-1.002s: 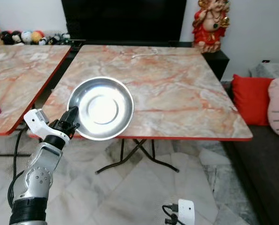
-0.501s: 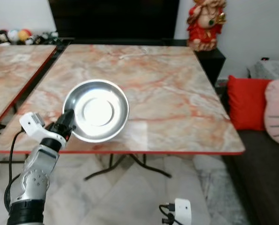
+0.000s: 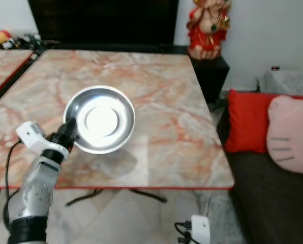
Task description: Setting the table
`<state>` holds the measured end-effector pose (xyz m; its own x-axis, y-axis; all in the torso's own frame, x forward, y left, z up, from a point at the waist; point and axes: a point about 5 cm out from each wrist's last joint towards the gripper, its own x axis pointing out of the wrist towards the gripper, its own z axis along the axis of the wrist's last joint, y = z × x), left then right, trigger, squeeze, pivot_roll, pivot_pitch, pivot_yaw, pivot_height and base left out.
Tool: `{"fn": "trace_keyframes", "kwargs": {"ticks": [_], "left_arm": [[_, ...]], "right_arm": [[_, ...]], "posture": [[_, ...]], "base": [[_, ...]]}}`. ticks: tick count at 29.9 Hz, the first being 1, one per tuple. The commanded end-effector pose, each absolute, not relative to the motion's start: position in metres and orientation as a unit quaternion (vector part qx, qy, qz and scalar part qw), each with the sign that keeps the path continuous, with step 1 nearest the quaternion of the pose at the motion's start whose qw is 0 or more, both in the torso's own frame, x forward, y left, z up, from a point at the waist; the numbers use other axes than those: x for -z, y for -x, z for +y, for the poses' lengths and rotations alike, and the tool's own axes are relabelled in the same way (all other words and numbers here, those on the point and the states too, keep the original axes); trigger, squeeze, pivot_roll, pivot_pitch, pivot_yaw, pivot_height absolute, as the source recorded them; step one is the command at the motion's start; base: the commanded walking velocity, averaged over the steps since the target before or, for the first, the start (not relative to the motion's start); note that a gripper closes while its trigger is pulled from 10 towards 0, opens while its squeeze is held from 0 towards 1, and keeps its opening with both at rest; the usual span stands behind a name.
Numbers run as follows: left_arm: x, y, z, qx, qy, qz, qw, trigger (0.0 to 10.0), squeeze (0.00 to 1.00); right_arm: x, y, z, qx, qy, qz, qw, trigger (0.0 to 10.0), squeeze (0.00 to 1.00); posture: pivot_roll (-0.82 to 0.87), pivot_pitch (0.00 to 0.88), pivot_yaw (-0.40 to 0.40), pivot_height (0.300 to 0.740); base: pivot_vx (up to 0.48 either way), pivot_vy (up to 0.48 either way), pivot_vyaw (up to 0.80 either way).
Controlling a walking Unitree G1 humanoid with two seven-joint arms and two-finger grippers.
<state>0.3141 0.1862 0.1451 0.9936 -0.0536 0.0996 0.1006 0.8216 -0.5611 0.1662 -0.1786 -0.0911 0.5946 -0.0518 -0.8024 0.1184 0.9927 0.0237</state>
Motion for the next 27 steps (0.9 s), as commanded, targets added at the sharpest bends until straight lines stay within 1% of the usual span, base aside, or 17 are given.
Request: {"fn": "trace_keyframes", "kwargs": {"ticks": [1, 3, 5, 10, 14, 15, 16, 18, 19, 21, 25, 27], "left_arm": [[-0.152, -0.315, 0.198, 0.027, 0.263, -0.05, 0.963, 10.0, 0.0], [-0.154, -0.315, 0.2, 0.035, 0.219, -0.042, 0.974, 10.0, 0.0], [-0.155, -0.316, 0.2, 0.041, 0.192, -0.038, 0.98, 10.0, 0.0], [-0.153, -0.319, 0.205, 0.03, 0.182, -0.023, 0.983, 10.0, 0.0], [-0.151, -0.32, 0.21, 0.019, 0.203, -0.017, 0.979, 10.0, 0.0], [-0.149, -0.321, 0.214, 0.005, 0.227, -0.011, 0.974, 10.0, 0.0], [-0.149, -0.321, 0.214, 0.005, 0.227, -0.011, 0.974, 10.0, 0.0], [-0.148, -0.322, 0.22, -0.022, 0.257, -0.014, 0.966, 10.0, 0.0], [-0.147, -0.322, 0.227, -0.056, 0.304, -0.017, 0.951, 10.0, 0.0], [-0.144, -0.32, 0.232, -0.072, 0.33, -0.008, 0.941, 10.0, 0.0], [-0.141, -0.317, 0.234, -0.071, 0.324, 0.009, 0.943, 10.0, 0.0], [-0.14, -0.312, 0.237, -0.062, 0.304, 0.024, 0.95, 10.0, 0.0]], "right_arm": [[0.091, -0.168, -0.17, 0.04, -0.046, 0.447, 0.892, 10.0, 0.0], [0.091, -0.168, -0.169, 0.04, -0.046, 0.447, 0.892, 10.0, 0.0], [0.091, -0.168, -0.169, 0.04, -0.046, 0.447, 0.892, 10.0, 0.0], [0.091, -0.169, -0.166, 0.044, -0.051, 0.445, 0.893, 10.0, 0.0], [0.091, -0.17, -0.162, 0.047, -0.057, 0.443, 0.894, 10.0, 0.0], [0.091, -0.17, -0.161, 0.05, -0.062, 0.441, 0.894, 10.0, 0.0], [0.091, -0.17, -0.161, 0.05, -0.062, 0.441, 0.894, 10.0, 0.0], [0.091, -0.17, -0.16, 0.051, -0.065, 0.441, 0.894, 10.0, 0.0], [0.091, -0.17, -0.16, 0.053, -0.065, 0.443, 0.893, 10.0, 0.0], [0.091, -0.169, -0.16, 0.055, -0.066, 0.444, 0.892, 10.0, 0.0], [0.092, -0.168, -0.16, 0.052, -0.064, 0.447, 0.891, 10.0, 0.0], [0.092, -0.167, -0.16, 0.049, -0.064, 0.448, 0.89, 10.0, 0.0]], "posture": [[0.11, 0.0, -0.058, 0.74], [0.12, 0.0, -0.049, 0.74], [0.13, 0.0, -0.045, 0.74], [0.12, 0.0, -0.001, 0.74], [0.1, 0.0, 0.019, 0.74], [0.09, 0.0, 0.026, 0.74], [0.09, 0.0, 0.026, 0.74], [0.1, 0.0, 0.022, 0.74], [0.1, 0.0, 0.018, 0.74], [0.11, 0.0, 0.013, 0.74], [0.12, 0.0, 0.012, 0.74], [0.13, 0.0, 0.017, 0.74]], "base": [[0.0, 0.0, 0.0], [0.0, 0.0, 0.0], [0.0, 0.0, 0.0], [0.0, 0.0, 0.0], [0.0, 0.0, 0.0], [0.0, 0.0, 0.0], [0.0, 0.0, 0.0], [0.0, 0.0, 0.0], [0.0, 0.0, 0.0], [0.0, 0.0, 0.0], [0.0, 0.0, 0.0], [0.0, 0.0, 0.0]]}}
